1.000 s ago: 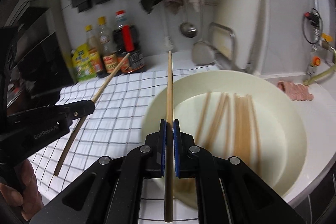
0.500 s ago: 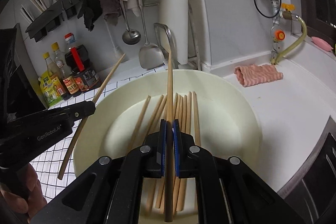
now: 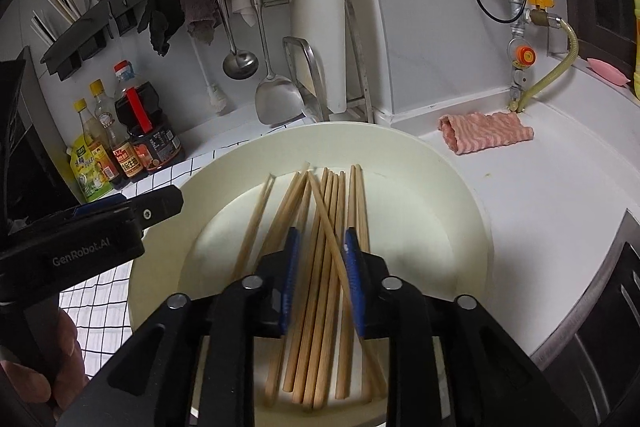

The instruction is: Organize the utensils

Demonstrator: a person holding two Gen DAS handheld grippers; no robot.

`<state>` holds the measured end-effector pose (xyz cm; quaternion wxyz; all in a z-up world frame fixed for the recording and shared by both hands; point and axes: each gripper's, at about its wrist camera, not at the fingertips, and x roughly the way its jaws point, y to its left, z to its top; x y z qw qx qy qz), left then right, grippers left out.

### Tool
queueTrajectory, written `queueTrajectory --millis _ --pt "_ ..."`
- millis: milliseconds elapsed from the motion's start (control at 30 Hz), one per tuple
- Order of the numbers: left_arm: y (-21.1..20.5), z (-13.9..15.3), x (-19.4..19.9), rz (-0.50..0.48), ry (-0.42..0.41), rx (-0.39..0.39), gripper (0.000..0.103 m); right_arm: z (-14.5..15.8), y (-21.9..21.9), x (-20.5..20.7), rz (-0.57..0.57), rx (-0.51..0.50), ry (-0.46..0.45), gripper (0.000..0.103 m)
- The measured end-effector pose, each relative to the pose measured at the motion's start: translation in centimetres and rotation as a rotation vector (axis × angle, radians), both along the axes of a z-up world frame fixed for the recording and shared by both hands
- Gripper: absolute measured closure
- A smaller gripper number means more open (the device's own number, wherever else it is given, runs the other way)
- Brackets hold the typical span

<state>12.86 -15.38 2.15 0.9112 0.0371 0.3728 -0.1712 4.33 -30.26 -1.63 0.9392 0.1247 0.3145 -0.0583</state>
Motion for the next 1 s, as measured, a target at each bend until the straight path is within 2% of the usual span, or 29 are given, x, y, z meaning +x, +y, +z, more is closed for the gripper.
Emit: queueTrajectory --millis 567,1000 --pt "1.4 0.9 -1.7 0.057 -0.02 0.0 0.023 1.3 0.9 -0.9 0.022 -0.023 -0.025 0.067" --pt "2.1 1.6 -2.4 0.075 -0.028 -0.017 0.02 1.8 1.0 -1.4 0.024 -0.031 -0.039 0.064"
